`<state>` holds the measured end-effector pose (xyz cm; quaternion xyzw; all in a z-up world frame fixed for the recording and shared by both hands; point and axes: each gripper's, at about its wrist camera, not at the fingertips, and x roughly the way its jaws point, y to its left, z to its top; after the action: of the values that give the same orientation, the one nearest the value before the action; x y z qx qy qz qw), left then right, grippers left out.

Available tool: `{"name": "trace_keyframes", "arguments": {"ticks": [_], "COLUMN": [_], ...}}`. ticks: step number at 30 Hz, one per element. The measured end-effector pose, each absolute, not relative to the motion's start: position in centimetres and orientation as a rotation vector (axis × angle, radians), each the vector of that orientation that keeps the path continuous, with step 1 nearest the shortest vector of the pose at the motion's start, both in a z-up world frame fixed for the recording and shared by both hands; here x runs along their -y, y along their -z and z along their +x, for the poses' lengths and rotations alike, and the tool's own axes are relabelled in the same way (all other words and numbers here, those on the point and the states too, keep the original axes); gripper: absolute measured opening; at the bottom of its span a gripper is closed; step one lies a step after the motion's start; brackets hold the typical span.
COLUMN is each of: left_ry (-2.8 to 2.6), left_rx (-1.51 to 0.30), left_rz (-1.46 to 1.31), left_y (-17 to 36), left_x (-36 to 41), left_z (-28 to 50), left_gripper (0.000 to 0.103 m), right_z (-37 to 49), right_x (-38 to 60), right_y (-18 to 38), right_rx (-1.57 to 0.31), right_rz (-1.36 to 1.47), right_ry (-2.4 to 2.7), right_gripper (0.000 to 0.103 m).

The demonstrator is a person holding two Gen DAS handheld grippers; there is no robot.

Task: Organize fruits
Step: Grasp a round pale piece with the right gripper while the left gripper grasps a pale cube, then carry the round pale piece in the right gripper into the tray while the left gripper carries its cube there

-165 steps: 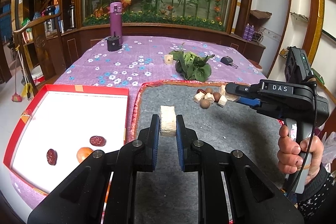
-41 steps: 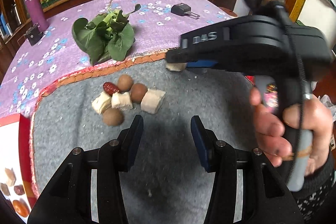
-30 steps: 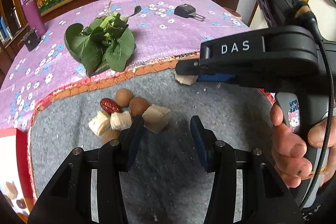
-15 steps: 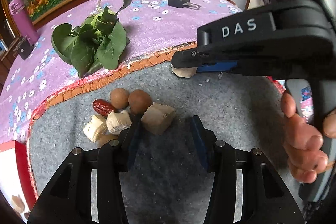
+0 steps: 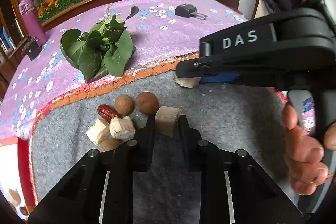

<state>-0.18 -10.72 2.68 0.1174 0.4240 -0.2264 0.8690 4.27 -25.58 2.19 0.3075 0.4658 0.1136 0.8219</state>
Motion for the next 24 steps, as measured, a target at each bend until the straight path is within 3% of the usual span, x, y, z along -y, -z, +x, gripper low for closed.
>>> {"name": "trace_keyframes", "arguments": {"ticks": [13,24], "left_ry": [0.337,0.045], "left_rx": [-0.711,-0.561], "left_rz": [0.19,0.121], "left_y": [-7.5,-11.5], "left_x": [5.2,-6.3], "left_z": [-5.1,-9.6], "left_gripper": [0.021,0.021], "right_z": [3.4,2.2], "right_x": [24.8,21.9], "right_y": [-3.8,-5.7], "right_rx": [-0.893,-0.756], "right_rz": [0.669,0.528], "right_ry": [-0.37,-0.402], "right_gripper": [0.03,0.03]}}
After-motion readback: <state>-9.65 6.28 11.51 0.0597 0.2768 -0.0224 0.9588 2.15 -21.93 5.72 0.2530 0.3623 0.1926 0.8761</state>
